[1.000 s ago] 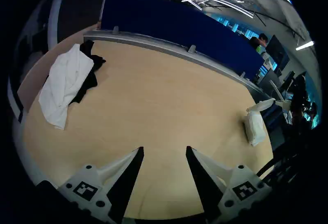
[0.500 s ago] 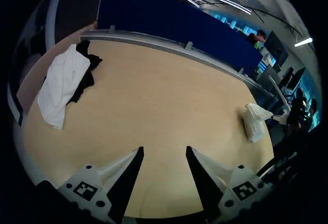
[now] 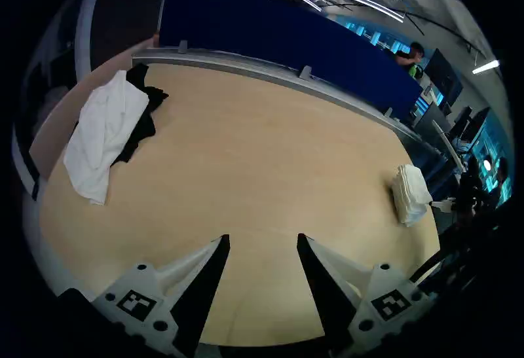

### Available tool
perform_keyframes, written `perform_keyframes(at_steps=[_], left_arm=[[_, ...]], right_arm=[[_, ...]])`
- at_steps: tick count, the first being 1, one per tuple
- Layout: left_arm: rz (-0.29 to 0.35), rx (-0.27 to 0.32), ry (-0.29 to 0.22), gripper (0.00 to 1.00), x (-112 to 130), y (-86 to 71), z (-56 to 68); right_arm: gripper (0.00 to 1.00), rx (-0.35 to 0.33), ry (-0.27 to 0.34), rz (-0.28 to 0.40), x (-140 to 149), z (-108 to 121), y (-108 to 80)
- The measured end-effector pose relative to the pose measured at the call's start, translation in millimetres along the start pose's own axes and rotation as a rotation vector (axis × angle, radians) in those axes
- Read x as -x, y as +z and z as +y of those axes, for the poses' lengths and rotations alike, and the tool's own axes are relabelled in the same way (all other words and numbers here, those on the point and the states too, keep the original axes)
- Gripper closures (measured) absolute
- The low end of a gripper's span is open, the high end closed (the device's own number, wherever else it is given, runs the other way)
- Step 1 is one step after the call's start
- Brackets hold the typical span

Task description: Fold towel

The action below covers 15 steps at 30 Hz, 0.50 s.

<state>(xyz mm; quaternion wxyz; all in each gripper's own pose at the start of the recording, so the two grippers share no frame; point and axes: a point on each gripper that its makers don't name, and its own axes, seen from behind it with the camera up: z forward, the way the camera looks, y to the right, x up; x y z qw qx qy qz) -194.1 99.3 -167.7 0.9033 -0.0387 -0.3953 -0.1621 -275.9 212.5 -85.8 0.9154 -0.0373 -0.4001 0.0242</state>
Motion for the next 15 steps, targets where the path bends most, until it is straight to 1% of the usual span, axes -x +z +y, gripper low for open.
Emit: perform_keyframes(at_steps=[9,15], left_arm=[[0.001,-0.002,0.002,0.25,1.3,-3.9,0.8],[0.001,-0.006,-0.004,0.25,3.3,-5.2,-0.6]], right_arm=[[0.95,0.001,0.048,-0.05,15.5,7.1,12.6],[0.95,0.006,0.059,-0.052,17.7,7.1,16.6]])
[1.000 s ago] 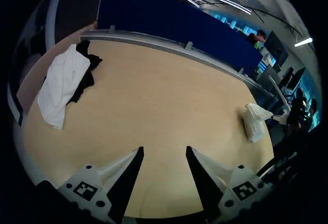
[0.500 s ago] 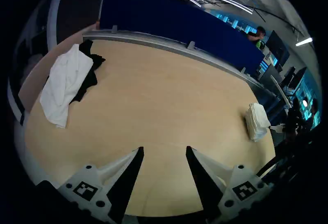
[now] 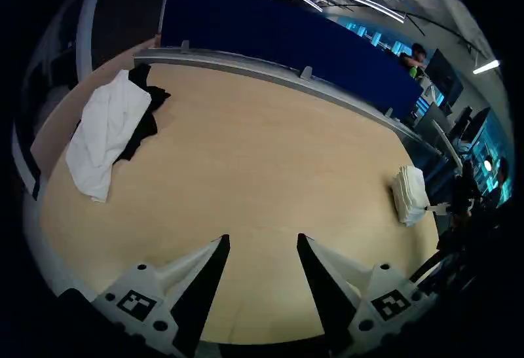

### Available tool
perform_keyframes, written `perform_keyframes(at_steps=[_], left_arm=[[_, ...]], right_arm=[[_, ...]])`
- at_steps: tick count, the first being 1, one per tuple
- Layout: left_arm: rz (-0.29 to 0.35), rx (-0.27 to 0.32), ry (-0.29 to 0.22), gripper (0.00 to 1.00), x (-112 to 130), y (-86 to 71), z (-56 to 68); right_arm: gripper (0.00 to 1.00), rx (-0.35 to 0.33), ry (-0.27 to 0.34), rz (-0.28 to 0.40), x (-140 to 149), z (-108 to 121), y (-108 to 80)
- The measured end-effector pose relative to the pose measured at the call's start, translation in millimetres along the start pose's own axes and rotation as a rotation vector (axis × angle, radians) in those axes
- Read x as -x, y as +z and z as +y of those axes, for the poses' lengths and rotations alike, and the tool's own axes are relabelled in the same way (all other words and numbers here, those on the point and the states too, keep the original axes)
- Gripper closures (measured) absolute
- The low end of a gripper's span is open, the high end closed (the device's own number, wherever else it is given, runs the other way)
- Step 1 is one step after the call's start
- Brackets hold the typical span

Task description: Fold towel

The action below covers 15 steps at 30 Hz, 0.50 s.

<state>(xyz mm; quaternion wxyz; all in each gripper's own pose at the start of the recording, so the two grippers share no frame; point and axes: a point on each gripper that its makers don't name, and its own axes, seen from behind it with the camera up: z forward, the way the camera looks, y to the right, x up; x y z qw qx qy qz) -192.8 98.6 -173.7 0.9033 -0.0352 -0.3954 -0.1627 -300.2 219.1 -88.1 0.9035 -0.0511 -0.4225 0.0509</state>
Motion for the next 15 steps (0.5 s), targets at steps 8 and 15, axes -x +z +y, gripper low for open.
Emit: perform_keyframes(at_steps=[8,15], left_arm=[[-0.001,0.003,0.0,0.25,0.0,-0.1,1.8],[-0.003,0.014,0.007,0.25,0.2,2.0,6.7]], right_arm=[[0.93,0.019,-0.045,0.043,-7.5,-3.7,-7.3],[0.85,0.053,-0.054,0.052,-3.8,0.3,-17.1]])
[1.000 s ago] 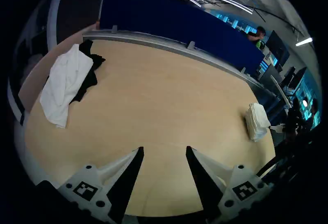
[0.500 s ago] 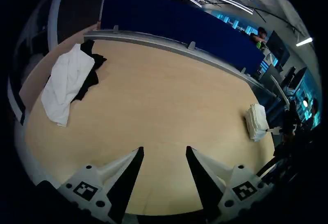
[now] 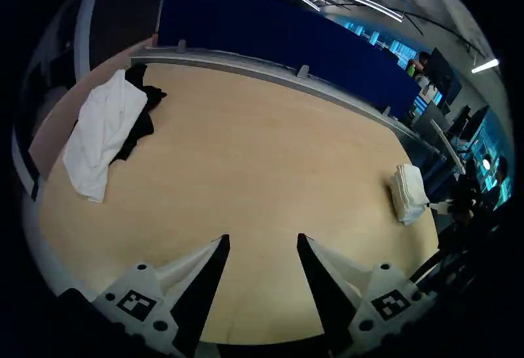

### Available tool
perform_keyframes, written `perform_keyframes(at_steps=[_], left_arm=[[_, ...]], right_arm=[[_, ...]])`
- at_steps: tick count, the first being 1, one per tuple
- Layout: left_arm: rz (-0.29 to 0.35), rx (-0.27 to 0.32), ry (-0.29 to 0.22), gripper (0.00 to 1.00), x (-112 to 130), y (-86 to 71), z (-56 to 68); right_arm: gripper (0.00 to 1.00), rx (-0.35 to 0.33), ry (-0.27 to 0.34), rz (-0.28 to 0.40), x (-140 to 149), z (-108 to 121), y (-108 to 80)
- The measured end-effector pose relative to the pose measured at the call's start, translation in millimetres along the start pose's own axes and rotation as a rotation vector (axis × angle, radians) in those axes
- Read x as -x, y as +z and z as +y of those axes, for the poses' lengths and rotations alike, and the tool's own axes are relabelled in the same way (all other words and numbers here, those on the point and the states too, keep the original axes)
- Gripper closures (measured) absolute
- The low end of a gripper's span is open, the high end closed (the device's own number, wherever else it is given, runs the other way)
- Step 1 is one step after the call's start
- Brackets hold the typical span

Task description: Fold towel

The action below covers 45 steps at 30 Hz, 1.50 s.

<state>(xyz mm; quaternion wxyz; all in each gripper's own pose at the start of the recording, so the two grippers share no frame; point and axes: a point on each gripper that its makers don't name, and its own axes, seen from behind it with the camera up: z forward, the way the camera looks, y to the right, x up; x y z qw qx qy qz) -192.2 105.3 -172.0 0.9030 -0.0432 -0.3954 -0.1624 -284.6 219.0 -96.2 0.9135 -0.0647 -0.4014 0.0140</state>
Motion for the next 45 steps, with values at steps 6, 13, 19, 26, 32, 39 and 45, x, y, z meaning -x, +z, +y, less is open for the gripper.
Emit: perform_keyframes(at_steps=[6,13,19,26,32,39,45], left_arm=[[-0.001,0.006,0.002,0.25,-0.9,2.3,0.7],[-0.001,0.009,0.0,0.25,-2.9,2.1,0.2],[-0.001,0.007,-0.004,0.25,-2.9,2.4,-1.1],[-0.002,0.003,-0.005,0.25,-3.2,1.7,-2.8],[-0.002,-0.004,-0.007,0.25,-2.2,2.9,-5.6],[-0.005,-0.01,-0.016,0.25,-1.1,5.8,-9.8],[-0.007,-0.014,-0.017,0.25,-1.4,7.0,-11.8]], right_arm=[[0.53,0.014,0.028,0.019,0.0,3.3,-4.0],[0.11,0.009,0.045,0.051,-12.5,0.1,-4.6],[0.06,-0.004,0.039,0.069,-24.5,-8.2,-2.7],[0.01,-0.057,0.03,0.093,-40.1,-38.0,6.1],[0.01,-0.09,0.012,0.091,-43.6,-60.4,16.2],[0.01,-0.089,0.011,0.062,-28.9,-68.1,27.0],[0.01,-0.091,0.014,0.045,-14.3,-70.1,33.3]])
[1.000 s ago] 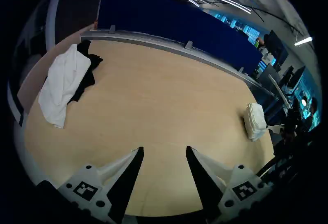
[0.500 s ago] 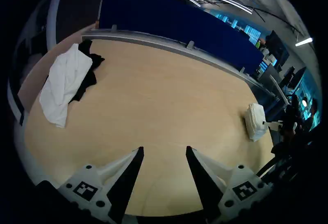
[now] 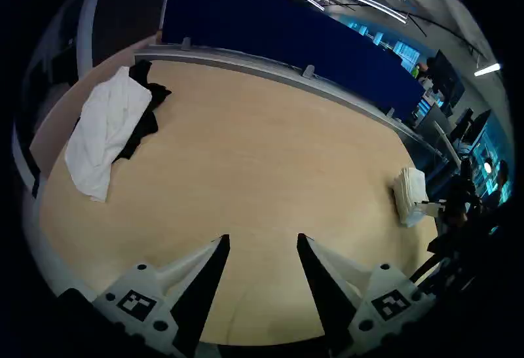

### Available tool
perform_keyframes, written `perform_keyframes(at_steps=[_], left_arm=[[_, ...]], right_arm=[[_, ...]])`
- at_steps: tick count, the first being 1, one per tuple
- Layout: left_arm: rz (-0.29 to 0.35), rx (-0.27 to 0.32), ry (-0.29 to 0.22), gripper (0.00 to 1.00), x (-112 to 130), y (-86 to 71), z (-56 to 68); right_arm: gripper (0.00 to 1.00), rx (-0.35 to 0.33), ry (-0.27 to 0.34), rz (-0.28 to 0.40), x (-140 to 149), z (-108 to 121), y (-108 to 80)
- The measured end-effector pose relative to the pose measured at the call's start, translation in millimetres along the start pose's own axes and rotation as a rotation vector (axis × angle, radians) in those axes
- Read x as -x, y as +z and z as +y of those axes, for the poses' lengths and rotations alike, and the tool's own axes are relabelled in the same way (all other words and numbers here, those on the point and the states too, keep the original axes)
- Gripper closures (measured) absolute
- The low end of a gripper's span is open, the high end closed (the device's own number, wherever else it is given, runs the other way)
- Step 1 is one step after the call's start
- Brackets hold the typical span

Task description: Fold towel

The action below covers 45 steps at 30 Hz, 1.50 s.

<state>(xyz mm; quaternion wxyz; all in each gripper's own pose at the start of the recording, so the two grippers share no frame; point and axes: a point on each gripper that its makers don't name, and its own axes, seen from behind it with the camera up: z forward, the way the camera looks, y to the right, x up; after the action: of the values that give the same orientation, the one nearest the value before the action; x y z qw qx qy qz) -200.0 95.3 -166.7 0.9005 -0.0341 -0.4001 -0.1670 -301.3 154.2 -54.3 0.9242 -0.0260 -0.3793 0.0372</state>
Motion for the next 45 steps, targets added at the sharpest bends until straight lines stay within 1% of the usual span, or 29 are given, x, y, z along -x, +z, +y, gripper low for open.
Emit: perform_keyframes(at_steps=[5,8,12,16,24,29,33,39,45], left_arm=[[0.0,0.0,-0.005,0.25,-0.6,1.0,-0.2],[0.0,-0.001,-0.006,0.25,-0.9,1.4,-0.5],[0.001,-0.001,-0.009,0.25,-1.8,1.4,-0.9],[0.0,-0.003,-0.011,0.25,-1.3,2.5,-1.7],[0.002,-0.013,-0.014,0.25,-0.8,-0.2,-2.6],[0.004,-0.023,-0.026,0.25,-0.7,-2.5,-5.1],[0.009,-0.034,-0.031,0.25,-0.7,-5.8,-8.0],[0.017,-0.051,-0.049,0.24,1.4,-12.3,-13.2],[0.02,-0.062,-0.063,0.25,4.0,-15.5,-17.1]], right_arm=[[0.01,-0.002,-0.003,0.003,0.5,0.5,-0.1],[0.01,-0.001,-0.006,0.004,-4.2,0.9,-1.8],[0.01,-0.005,-0.018,0.032,-22.0,0.9,-6.2],[0.01,-0.003,-0.028,0.067,-46.1,3.9,-5.9],[0.01,0.004,-0.036,0.101,-86.3,13.3,7.3],[0.01,0.009,-0.036,0.11,-103.1,16.6,19.3],[0.01,0.011,-0.027,0.094,-105.6,19.1,30.8],[0.01,0.017,-0.023,0.065,-97.8,19.3,45.6],[0.01,0.017,-0.024,0.059,-96.9,20.0,52.7]])
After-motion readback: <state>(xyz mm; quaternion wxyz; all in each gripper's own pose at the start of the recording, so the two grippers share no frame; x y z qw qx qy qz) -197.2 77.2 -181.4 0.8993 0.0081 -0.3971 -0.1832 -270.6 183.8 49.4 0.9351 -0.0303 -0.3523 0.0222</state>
